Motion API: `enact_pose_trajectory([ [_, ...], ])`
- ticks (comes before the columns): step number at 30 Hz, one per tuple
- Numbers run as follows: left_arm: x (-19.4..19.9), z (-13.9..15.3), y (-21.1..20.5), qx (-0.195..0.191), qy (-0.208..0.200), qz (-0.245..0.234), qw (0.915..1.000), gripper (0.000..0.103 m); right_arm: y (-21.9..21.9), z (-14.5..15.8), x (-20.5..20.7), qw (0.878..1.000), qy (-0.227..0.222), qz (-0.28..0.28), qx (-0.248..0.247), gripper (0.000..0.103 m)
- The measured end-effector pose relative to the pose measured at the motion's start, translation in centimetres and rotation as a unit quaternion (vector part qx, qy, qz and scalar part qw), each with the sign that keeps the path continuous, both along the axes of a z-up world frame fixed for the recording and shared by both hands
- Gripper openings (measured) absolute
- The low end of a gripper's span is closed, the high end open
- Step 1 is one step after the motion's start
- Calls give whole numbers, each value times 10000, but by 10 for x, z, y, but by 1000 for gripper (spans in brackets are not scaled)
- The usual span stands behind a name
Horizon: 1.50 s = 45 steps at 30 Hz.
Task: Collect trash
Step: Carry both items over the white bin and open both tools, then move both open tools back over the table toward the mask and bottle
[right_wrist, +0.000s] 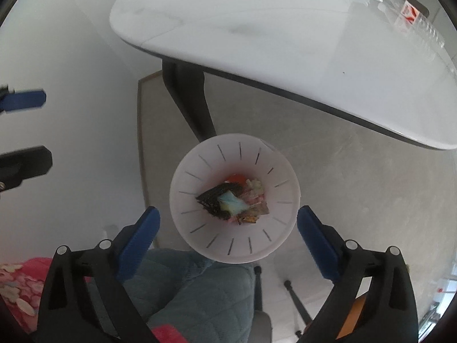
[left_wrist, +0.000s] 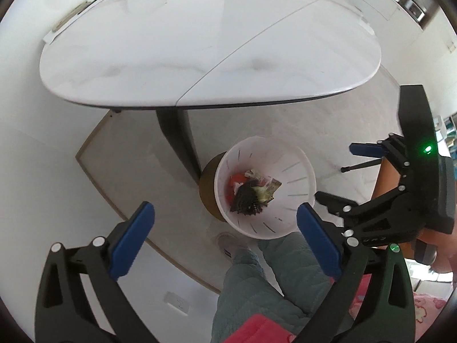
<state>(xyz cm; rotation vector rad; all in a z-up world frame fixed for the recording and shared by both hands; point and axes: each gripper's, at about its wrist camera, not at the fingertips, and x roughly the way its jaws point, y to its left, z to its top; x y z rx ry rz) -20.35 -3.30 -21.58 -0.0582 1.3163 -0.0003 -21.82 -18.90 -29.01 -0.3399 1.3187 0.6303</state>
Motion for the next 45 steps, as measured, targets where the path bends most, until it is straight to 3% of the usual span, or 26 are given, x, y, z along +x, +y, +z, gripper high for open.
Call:
enact_pose_trajectory([
  [5,-3,3,8,-114,-55,107,9999,95,-13,25,0,9994,-110,-319,16,100],
  [13,1,37,-7,-50,-370,79,9993,95,-37,84,8,9956,-414,-825,190,101],
  [23,40,59,-25,57,-552,289,9980,95,-71,125,52,9915,-692,-978,505,101],
  [29,89,66,-59,30,-646,744,9951,95,-104,121,112,9923,-629,-727,777,101],
  [39,212,78,-146,-163,-783,1588,9841,95,-185,135,251,9931,-619,763,635,101],
  [45,277,83,-172,-168,-861,1692,9817,95,-208,148,332,9913,-753,918,564,101],
])
